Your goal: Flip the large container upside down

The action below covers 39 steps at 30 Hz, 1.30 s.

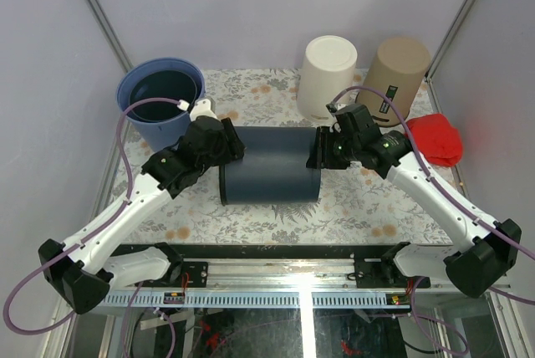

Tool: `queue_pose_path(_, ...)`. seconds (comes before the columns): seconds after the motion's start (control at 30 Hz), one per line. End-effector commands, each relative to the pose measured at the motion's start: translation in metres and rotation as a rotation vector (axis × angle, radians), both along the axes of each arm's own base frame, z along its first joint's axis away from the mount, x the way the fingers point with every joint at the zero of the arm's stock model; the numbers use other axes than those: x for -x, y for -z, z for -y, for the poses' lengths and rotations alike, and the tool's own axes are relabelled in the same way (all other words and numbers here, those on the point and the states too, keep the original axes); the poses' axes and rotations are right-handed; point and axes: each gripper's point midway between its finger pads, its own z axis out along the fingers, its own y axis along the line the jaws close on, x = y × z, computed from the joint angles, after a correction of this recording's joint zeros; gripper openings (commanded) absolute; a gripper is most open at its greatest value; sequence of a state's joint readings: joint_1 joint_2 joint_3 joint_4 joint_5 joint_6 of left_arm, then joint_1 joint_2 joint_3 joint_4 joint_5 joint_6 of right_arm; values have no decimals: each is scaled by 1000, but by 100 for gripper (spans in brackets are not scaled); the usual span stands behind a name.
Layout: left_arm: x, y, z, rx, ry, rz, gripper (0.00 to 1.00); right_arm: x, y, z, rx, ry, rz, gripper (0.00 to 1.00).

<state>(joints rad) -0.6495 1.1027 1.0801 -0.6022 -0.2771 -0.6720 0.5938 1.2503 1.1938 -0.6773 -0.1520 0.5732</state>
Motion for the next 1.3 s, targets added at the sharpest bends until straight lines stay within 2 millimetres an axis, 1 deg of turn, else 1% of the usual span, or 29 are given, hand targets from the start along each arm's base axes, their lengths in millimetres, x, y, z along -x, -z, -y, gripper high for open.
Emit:
queue_pose_path(0.0,-3,-46,20,58,55,95,57,-7,-18,-26,-87,-44,37,45)
queue_pose_path(0.1,-3,-56,24,58,65,107,57,-9,-22,-33,-122,-52,45,45)
queue_pose_path(0.23,-4,-68,30,53,79,119,57,-11,-21,-44,-182,-66,40,45)
queue_pose_path(0.33,-6,-83,35,54,90,138,57,-13,-22,-51,-228,-66,51,45)
queue_pose_path(0.5,-5,-105,48,63,123,169,57,-15,-26,-59,-314,-78,100,45)
queue_pose_path(0.67,-6,-118,62,55,153,187,57,-15,-33,-67,-402,-90,146,45)
queue_pose_path(0.83,-5,-124,74,47,181,201,57,-11,-32,-73,-484,-105,163,45)
queue_pose_path(0.9,-5,-122,78,38,190,197,57,-9,-26,-73,-506,-102,168,45)
queue_pose_path(0.97,-4,-120,82,35,196,193,57,-10,-26,-74,-530,-98,185,45)
queue_pose_path(1.27,0,-113,100,24,236,178,57,-17,-9,-73,-562,-63,219,45)
